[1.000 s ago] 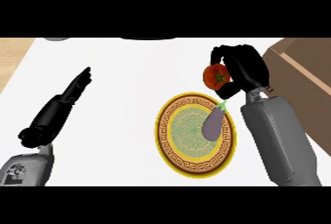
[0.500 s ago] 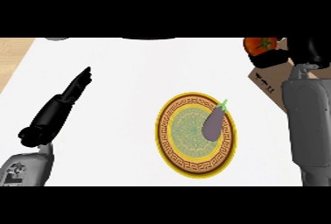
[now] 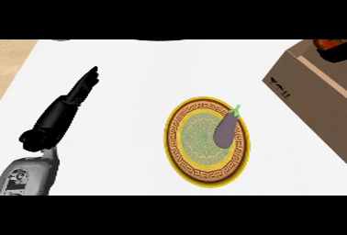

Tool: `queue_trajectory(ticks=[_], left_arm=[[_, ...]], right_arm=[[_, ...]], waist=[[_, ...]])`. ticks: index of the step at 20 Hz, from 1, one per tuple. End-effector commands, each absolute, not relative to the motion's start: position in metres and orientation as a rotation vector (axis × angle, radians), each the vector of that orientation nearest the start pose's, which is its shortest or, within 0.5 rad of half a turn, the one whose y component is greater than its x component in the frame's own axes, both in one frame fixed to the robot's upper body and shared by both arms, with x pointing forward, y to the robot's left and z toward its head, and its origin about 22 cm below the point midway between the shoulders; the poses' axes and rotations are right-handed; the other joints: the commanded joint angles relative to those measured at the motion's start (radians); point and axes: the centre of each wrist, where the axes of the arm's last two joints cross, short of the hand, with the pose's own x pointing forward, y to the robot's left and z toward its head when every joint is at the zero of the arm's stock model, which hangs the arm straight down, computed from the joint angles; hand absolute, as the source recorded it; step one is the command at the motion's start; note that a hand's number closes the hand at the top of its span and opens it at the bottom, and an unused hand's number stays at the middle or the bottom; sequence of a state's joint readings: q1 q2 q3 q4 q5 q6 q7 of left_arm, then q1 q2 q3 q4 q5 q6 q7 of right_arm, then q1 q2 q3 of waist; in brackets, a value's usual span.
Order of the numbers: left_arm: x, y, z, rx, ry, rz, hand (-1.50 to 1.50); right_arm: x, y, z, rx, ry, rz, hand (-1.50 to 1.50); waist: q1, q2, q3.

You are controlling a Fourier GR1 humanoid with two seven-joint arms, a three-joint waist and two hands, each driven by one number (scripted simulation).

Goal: Pick the tomato from the plate and place it in the cardboard box

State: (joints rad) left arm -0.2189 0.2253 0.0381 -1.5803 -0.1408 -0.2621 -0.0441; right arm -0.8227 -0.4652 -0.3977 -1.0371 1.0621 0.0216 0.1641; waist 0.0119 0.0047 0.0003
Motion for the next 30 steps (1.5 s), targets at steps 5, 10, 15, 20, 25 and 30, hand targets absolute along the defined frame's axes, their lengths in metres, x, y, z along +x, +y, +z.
queue_trajectory(ticks=[5,10,15,20,25,30], left_arm=[[0.291,0.254,0.077,0.063,-1.770,-0.537,0.00],[0.295,0.259,0.062,0.063,-1.765,-0.548,0.00],[0.294,0.264,0.065,0.053,-1.755,-0.550,0.00],[0.289,0.261,0.057,0.062,-1.757,-0.550,0.00],[0.294,0.263,0.064,0.068,-1.760,-0.548,0.00],[0.299,0.260,0.071,0.083,-1.765,-0.531,0.00]], right_arm=[[0.402,-0.409,0.180,-1.135,-1.040,0.695,1.50],[0.392,-0.450,0.171,-1.051,-0.961,0.776,1.50],[0.375,-0.478,0.153,-0.951,-0.833,0.837,-1.50],[0.366,-0.496,0.171,-0.814,-1.038,0.908,-1.50],[0.378,-0.482,0.170,-0.761,-1.472,0.547,-1.50],[0.372,-0.496,0.170,-0.505,-1.663,0.002,-1.50]], waist=[[0.008,0.002,0.000],[0.016,0.008,0.001],[0.023,0.008,0.002],[0.017,0.006,0.002],[0.011,0.002,0.004],[-0.004,0.005,0.006]])
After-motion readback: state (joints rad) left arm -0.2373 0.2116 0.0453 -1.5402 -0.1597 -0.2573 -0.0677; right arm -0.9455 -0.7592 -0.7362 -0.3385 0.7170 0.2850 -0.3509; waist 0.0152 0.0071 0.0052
